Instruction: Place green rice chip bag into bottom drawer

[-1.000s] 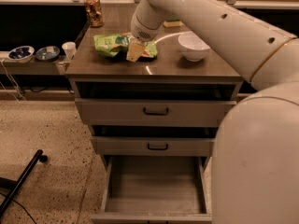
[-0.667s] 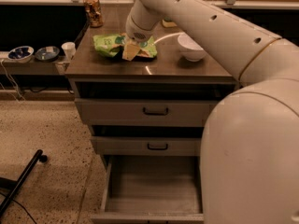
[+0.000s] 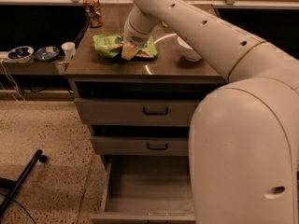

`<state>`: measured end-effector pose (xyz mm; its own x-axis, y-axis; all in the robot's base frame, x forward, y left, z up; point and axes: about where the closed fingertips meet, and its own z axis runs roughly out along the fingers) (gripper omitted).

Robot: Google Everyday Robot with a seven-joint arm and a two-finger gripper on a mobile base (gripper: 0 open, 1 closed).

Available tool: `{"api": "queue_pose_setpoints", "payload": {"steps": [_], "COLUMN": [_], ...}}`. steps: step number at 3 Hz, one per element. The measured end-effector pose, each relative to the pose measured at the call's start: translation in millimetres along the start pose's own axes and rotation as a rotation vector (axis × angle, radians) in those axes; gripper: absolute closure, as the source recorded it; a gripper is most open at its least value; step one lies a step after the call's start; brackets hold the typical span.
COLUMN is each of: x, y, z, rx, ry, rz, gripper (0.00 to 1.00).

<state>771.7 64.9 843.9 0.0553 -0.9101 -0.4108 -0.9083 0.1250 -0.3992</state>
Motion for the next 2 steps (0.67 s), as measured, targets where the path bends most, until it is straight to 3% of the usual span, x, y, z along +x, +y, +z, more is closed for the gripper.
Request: {"api": "queue_pose_setpoints", "payload": {"steps": [2], "x": [-0.9], "y": [6.1], "z": [3.2], "rx": [-0.007], "ry": [-0.033], "rz": [0.003], "gripper": [0.98]}}
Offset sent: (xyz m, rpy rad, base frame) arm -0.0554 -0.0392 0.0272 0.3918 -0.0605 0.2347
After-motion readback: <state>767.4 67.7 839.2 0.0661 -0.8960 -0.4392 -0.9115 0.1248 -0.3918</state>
